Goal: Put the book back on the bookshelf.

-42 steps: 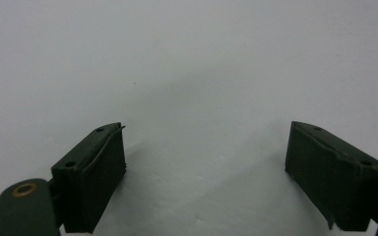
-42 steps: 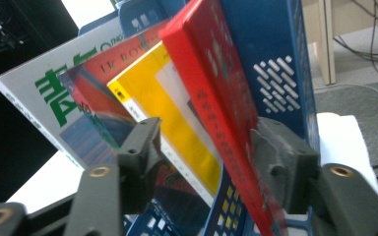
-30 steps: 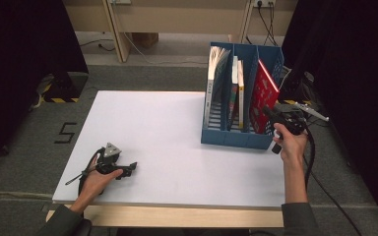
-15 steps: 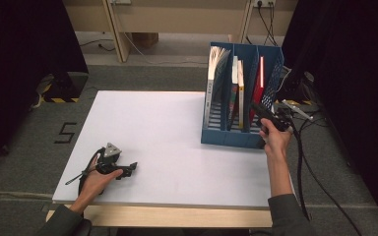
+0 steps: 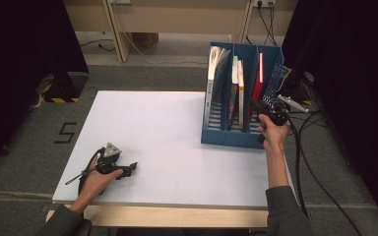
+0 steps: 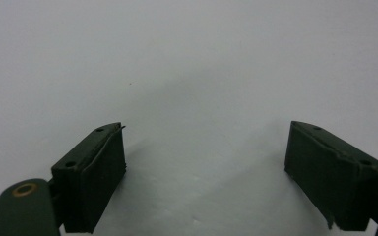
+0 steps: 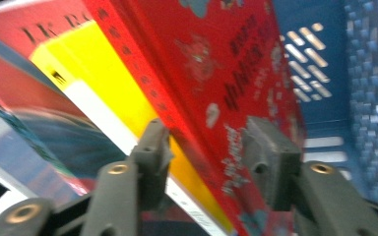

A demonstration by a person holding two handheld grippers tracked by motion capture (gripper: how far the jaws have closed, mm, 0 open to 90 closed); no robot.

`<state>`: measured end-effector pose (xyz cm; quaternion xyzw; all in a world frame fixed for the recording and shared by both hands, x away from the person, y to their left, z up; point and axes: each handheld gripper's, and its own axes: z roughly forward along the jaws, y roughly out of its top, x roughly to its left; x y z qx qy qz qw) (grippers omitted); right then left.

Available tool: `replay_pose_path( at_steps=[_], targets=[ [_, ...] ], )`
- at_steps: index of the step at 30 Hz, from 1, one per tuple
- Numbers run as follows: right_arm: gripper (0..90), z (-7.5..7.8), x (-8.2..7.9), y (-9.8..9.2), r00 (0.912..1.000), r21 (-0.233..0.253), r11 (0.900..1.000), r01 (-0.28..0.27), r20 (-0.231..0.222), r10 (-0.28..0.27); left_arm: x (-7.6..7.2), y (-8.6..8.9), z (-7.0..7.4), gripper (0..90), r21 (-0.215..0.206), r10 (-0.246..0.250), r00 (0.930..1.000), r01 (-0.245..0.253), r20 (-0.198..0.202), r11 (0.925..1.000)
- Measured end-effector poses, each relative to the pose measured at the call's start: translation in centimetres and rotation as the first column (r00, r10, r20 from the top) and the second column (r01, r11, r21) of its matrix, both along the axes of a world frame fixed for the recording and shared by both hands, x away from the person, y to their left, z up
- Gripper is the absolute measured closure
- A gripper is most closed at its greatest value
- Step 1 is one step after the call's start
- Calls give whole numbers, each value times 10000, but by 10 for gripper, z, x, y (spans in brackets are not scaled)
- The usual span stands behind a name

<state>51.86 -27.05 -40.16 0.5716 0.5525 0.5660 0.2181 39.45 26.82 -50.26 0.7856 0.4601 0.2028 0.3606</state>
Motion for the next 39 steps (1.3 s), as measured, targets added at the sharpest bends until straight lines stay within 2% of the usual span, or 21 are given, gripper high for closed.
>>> replay_pose_path(
  at_steps=[2, 3, 5, 6, 8, 10, 12, 16, 18, 19, 21, 24, 25, 26, 28, 29, 32, 33, 35, 37, 39],
  targets=[
    [452, 3, -2, -1, 9998, -360, 9992, 158, 139, -153, 0, 0, 0, 146, -26, -20, 10000, 20, 7, 10000],
    [433, 6, -3, -2, 9986, -623, 9977, 249, 475, -219, 0, 0, 0, 146, -26, -18, 10000, 18, 1, 10000],
    [394, 11, -4, -3, 9964, -1130, 9925, 467, 750, -384, 0, 0, 0, 145, 11, -10, 10000, 10, -1, 10000],
    [390, 13, -5, -3, 9949, -1210, 9915, 477, 944, -363, 0, 0, 0, 145, 16, -13, 10000, 13, 2, 10000],
    [365, 20, -6, 1, 9935, -1071, 9938, 308, 1121, -187, 0, 0, 0, 145, 8, -17, 10000, 17, 0, 10000],
    [365, 27, -5, 4, 9908, -1617, 9854, 525, 1316, -312, 0, 0, 0, 145, 26, -6, 10000, 6, 21, 10000],
    [359, 34, -1, 6, 9905, -1763, 9829, 536, 1344, -299, 0, 0, 0, 145, 10, -1, 10000, 1, -4, 10000],
    [380, 44, 5, 8, 9912, -2076, 9771, 458, 1311, -186, 0, 0, 0, 145, 6, -7, 10000, 7, 1, 10000],
    [431, 46, 7, 10, 9906, -2422, 9696, 352, 1371, -17, 0, 0, 0, 146, -23, -18, 10000, 18, 23, 10000],
    [477, 47, 8, 11, 9906, -2450, 9690, 314, 1371, 26, 0, 0, 0, 146, -8, -14, 10000, 14, 33, 10000],
    [560, 47, 9, 11, 9877, -2662, 9639, -74, 1488, 487, 0, 0, 0, 146, -3, -12, 10000, 12, 42, 10000],
    [614, 47, 11, 12, 9829, -3225, 9460, -332, 1609, 893, 0, 0, 0, 146, -20, -16, 10000, 16, 30, 10000],
    [614, 47, 12, 11, 9800, -3310, 9425, -462, 1679, 1070, 0, 0, 0, 145, 9, -8, 10000, 8, 25, 10000],
    [611, 48, 13, 9, 9777, -3211, 9444, -702, 1658, 1291, 0, 0, 0, 145, -3, -11, 10000, 11, 27, 10000],
    [602, 48, 14, 5, 9712, -3358, 9360, -1053, 1677, 1694, 1, 0, 0, 145, -31, -12, 10000, 12, 5, 10000],
    [601, 49, 15, 1, 9648, -3568, 9247, -1326, 1674, 2029, 1, 0, 0, 145, -12, -15, 10000, 15, -5, 10000],
    [593, 50, 18, -7, 9508, -3573, 9148, -1885, 1669, 2612, 1, 0, 0, 145, -12, -11, 10000, 11, -5, 10000],
    [590, 51, 19, -9, 9492, -3588, 9117, -2001, 1598, 2712, 1, 0, 0, 145, -3, -6, 10000, 6, -6, 10000],
    [584, 53, 20, -9, 9451, -3804, 8996, -2147, 1516, 2896, 0, 0, 0, 145, 24, 8, 10000, -8, -6, 10000],
    [578, 54, 22, -9, 9435, -3745, 8979, -2312, 1389, 3008, 1, 0, 0, 145, 14, -2, 10000, 2, -14, 10000],
    [578, 56, 23, -12, 9394, -3892, 8881, -2446, 1319, 3165, 1, 0, 0, 144, -3, -8, 10000, 8, -10, 10000]
  ],
)
